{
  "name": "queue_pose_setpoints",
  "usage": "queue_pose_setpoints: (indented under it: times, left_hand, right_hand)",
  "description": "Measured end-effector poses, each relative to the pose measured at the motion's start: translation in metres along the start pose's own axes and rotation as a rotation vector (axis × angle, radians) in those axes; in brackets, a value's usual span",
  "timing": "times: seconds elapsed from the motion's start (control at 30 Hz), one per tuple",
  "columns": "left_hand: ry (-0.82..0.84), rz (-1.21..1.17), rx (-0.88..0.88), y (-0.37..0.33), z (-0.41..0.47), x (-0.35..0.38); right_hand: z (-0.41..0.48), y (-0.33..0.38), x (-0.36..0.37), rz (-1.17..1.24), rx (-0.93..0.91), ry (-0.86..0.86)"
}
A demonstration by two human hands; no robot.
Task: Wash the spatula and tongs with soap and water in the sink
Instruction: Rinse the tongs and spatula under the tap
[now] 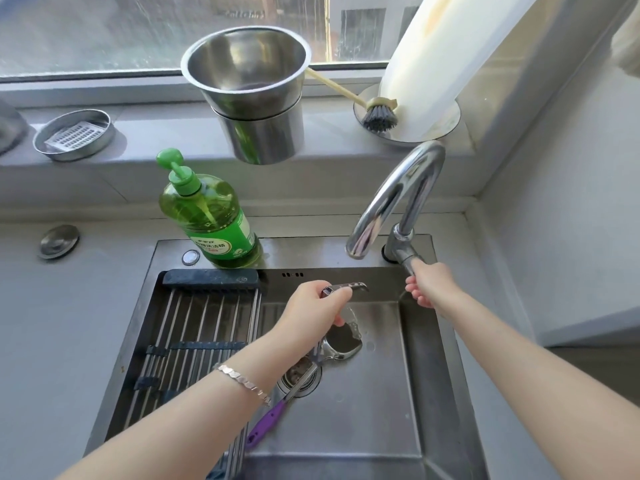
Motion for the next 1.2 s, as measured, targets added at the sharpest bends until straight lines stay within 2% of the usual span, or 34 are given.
queue_pose_setpoints:
  times: [0.23, 0.47, 0.57, 0.63, 0.7, 0.73, 0.83, 0.93, 1.0, 1.1, 1.2]
  left_hand:
    - [0.031, -0.004, 0.084, -0.010, -0.006, -0.001]
    - [-0.005, -0.099, 0.162, -0.010, -0.011, -0.012]
    - [-0.026, -0.136, 0.192, -0.008, -0.015, -0.018]
    - [-0.041, -0.153, 0.230, -0.009, -0.021, -0.019]
    - [-0.034, -0.175, 0.257, -0.011, -0.030, -0.019]
    - [-0.025, -0.197, 0.264, -0.011, -0.034, -0.018]
    - [0.026, -0.172, 0.268, -0.006, -0.044, -0.016]
    - [0.069, -0.109, 0.255, 0.002, -0.056, -0.017]
    - [0.070, -0.132, 0.227, 0.008, -0.063, -0.022]
    - [0.098, -0.173, 0.219, 0.010, -0.071, -0.026]
    - [0.082, -0.177, 0.208, 0.017, -0.075, -0.028]
  right_hand:
    - [0.003, -0.008, -0.002, 0.004, 0.009, -0.008]
    - [-0.006, -0.014, -0.002, 0.017, 0.008, 0.013]
    - [-0.038, -0.026, 0.021, 0.106, 0.046, 0.256]
    - [-0.078, -0.035, 0.053, 0.210, 0.090, 0.543]
    - [-0.122, -0.033, 0.082, 0.431, 0.097, 0.833]
    - [-0.138, -0.028, 0.092, 0.509, 0.064, 0.917]
    - [-0.157, -0.016, 0.110, 0.614, -0.031, 0.867]
    - [-0.155, -0.015, 0.120, 0.698, 0.010, 0.719]
    - [-0.154, -0.018, 0.126, 0.780, 0.092, 0.677]
    - [-0.154, -0.023, 0.137, 0.987, 0.281, 0.784]
    - [-0.155, -0.027, 0.144, 0.989, 0.289, 0.827]
Point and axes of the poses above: each hand's wrist, its own z-axis towards the middle knuckle, its own x-axis out of the palm, y = z × x, the point moved 8 cm from there along z, towards the middle knuckle, and after that the axes turned 15 degrees about x, right-handed, at the moved point
